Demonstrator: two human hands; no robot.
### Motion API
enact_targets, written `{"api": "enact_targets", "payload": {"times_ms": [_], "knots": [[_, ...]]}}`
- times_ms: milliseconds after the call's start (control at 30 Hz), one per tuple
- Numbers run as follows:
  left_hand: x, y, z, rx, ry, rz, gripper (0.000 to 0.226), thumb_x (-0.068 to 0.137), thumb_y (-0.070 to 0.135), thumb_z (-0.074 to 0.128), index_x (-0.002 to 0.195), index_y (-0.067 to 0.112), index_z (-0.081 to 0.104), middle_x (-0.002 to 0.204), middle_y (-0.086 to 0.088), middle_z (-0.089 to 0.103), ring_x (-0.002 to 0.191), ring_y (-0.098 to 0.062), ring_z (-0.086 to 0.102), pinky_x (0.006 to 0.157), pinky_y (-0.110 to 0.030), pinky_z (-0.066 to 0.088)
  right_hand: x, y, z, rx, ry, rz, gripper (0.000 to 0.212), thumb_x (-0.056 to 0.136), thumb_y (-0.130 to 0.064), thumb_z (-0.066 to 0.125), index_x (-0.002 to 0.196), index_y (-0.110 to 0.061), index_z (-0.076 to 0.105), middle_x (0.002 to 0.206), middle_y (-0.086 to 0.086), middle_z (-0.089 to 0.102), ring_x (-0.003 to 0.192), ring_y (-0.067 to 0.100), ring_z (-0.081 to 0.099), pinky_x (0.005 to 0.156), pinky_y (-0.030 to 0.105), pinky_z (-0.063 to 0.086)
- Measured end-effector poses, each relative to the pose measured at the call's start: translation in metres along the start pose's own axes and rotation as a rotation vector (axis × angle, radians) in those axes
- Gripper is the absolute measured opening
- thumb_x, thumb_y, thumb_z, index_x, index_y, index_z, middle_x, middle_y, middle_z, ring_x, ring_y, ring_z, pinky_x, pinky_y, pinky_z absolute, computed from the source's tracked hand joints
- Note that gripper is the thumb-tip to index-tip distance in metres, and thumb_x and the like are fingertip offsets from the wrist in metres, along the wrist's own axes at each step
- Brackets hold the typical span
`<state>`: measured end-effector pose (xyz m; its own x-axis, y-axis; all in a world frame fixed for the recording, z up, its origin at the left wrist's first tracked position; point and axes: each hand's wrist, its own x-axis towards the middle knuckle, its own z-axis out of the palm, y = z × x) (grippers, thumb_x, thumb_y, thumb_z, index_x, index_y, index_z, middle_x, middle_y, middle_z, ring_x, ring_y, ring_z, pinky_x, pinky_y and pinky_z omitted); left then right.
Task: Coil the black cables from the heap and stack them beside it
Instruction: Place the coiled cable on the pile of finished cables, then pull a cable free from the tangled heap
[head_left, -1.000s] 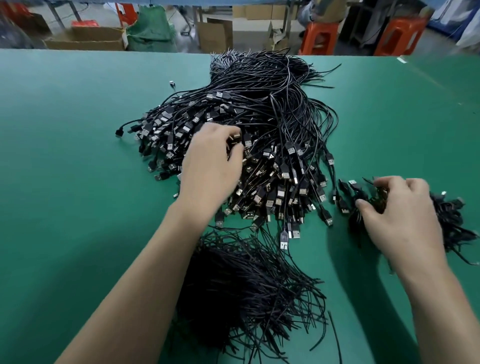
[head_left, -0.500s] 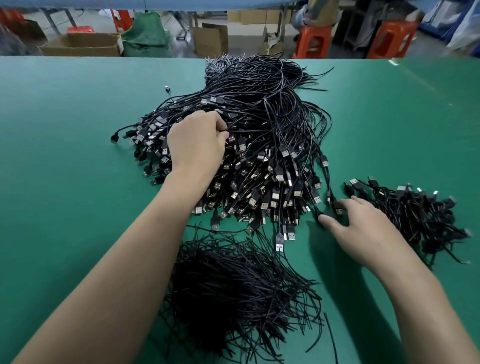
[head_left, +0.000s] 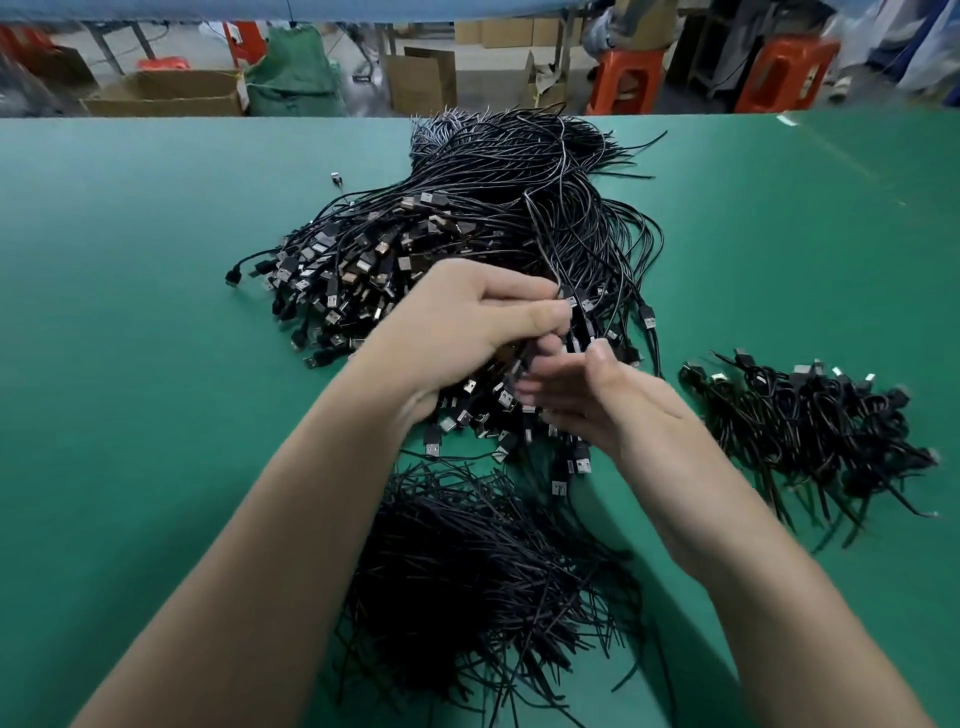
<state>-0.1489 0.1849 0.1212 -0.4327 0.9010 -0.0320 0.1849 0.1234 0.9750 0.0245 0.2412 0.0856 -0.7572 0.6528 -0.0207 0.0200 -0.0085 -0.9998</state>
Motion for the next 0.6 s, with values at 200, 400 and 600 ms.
{"api": "enact_targets", "payload": {"times_ms": [200, 400, 600], "knots": [[-0.028, -0.006, 0.012, 0.11, 0.083, 0.018, 0.023, 0.09, 0.018, 0.08, 0.113, 0.015, 0.078, 0.093, 0.003, 0.081, 0.091, -0.01, 0.077, 0.092, -0.029, 0.06, 0.002, -0.002, 0.001, 0.039, 0.109, 0.052, 0.045, 0.107, -0.046, 0.033, 0.111, -0.019, 0.069, 0.098, -0.001, 0.078, 0.098, 0.015, 0.074, 0.097, 0.045, 0.056], [-0.056, 0.009, 0.022, 0.131, 0.016, 0.041, 0.018, 0.093, 0.019, 0.076, 0.11, 0.014, 0.075, 0.079, 0.001, 0.08, 0.071, -0.013, 0.075, 0.066, -0.024, 0.058, 0.001, -0.005, -0.016, -0.846, 0.247, -0.557, 0.051, 0.092, -0.009, 0.065, 0.14, -0.02, 0.052, 0.141, -0.007, 0.053, 0.135, 0.007, 0.046, 0.114, 0.031, 0.039], [-0.07, 0.022, 0.012, 0.163, -0.107, 0.144, 0.023, 0.101, 0.015, 0.064, 0.086, 0.005, 0.079, 0.078, -0.006, 0.078, 0.08, -0.039, 0.072, 0.077, -0.056, 0.06, 0.0, -0.003, -0.014, -0.812, 0.017, -0.657, 0.051, 0.091, -0.011, 0.054, 0.14, -0.021, 0.051, 0.133, -0.011, 0.056, 0.131, 0.006, 0.05, 0.107, 0.026, 0.041]]}}
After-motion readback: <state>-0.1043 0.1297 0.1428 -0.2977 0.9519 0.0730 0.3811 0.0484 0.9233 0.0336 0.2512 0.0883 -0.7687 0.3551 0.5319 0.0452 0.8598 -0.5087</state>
